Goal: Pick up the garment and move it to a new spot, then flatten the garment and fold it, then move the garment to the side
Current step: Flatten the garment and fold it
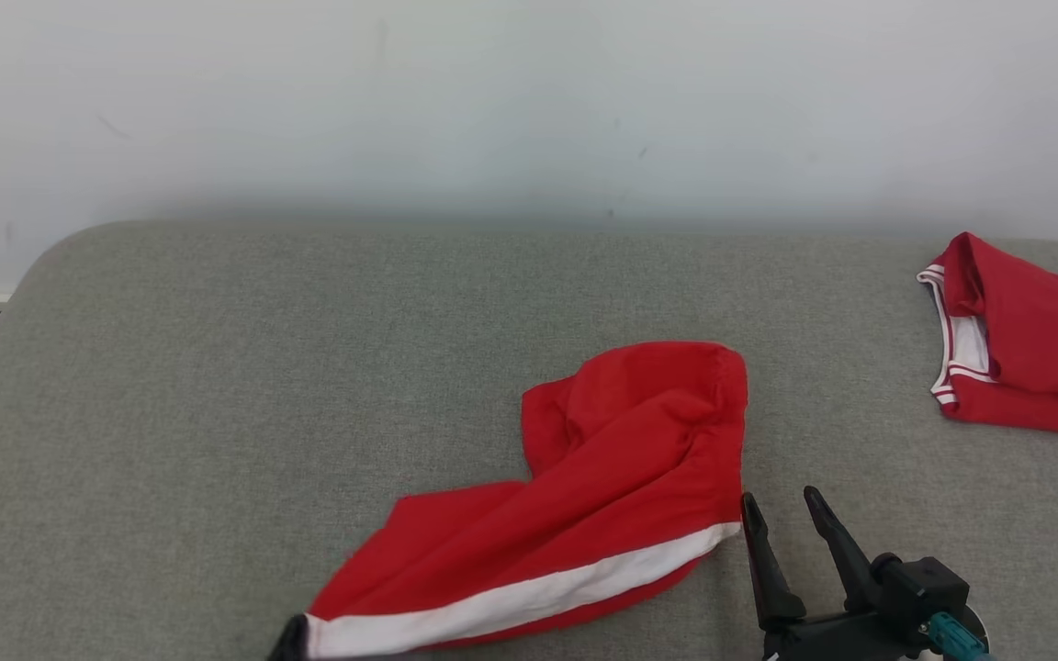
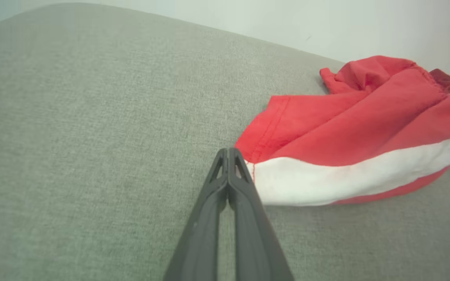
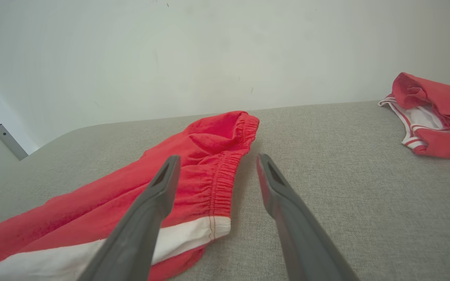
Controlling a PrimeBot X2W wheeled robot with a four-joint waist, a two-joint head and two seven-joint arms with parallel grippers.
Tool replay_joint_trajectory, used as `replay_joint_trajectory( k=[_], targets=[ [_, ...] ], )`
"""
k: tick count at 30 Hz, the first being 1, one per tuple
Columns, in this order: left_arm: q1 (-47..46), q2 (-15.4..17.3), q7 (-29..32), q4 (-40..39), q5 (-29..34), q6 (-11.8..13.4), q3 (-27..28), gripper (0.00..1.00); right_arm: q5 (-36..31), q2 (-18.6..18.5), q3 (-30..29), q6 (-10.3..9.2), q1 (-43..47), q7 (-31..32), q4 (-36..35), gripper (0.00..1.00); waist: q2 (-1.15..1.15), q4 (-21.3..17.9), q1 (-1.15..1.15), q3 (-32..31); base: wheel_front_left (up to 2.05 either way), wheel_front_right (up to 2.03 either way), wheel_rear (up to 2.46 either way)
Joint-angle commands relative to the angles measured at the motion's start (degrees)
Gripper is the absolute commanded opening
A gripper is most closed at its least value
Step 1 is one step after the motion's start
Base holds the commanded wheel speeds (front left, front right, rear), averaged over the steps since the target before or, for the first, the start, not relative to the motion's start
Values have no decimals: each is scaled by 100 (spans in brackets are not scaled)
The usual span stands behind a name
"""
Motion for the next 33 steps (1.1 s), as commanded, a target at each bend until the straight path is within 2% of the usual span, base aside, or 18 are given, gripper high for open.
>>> replay_joint_trajectory(
  k=[1, 3, 6, 7, 8, 15, 21, 33],
  targets=[
    [-12, 32, -13, -168, 105, -5, 190, 0, -33, 21, -23, -13, 37, 0, -32, 100, 0, 21, 0, 17, 0, 0, 0],
    [59, -53, -13, -321, 167, -5, 383, 0, -37, 30, -27, -13, 61, 0, 9, 100, 0, 37, 0, 31, 0, 0, 0],
    [93, -73, -13, -221, 243, -5, 350, 0, 5, 27, 27, -13, 68, 0, 156, 100, 0, 42, 0, 33, 0, 0, 0],
    [75, -80, -13, -220, 290, -5, 358, 24, 17, 15, 37, -13, 52, 0, 182, 100, 0, 45, 0, 31, 0, 0, 0],
    [84, -105, -13, -219, 328, -5, 375, 100, 33, 5, 50, -13, 53, 0, 215, 100, 0, 49, 0, 24, 0, 0, 0],
    [299, -154, -13, -317, 409, -5, 463, 100, 64, -204, 293, -13, 97, -1, 483, 100, 0, 67, 0, -39, 0, 0, 0],
    [309, 92, -13, -145, 234, -5, 127, 100, 242, -630, 765, -13, -114, 2, 880, 100, 0, 116, 0, -36, 0, 0, 0],
    [-357, 409, -13, 408, -327, 0, -561, 100, 909, -1382, 2064, -13, -998, 46, 1605, 100, 0, 187, 0, 196, 0, 0, 0]
  ],
)
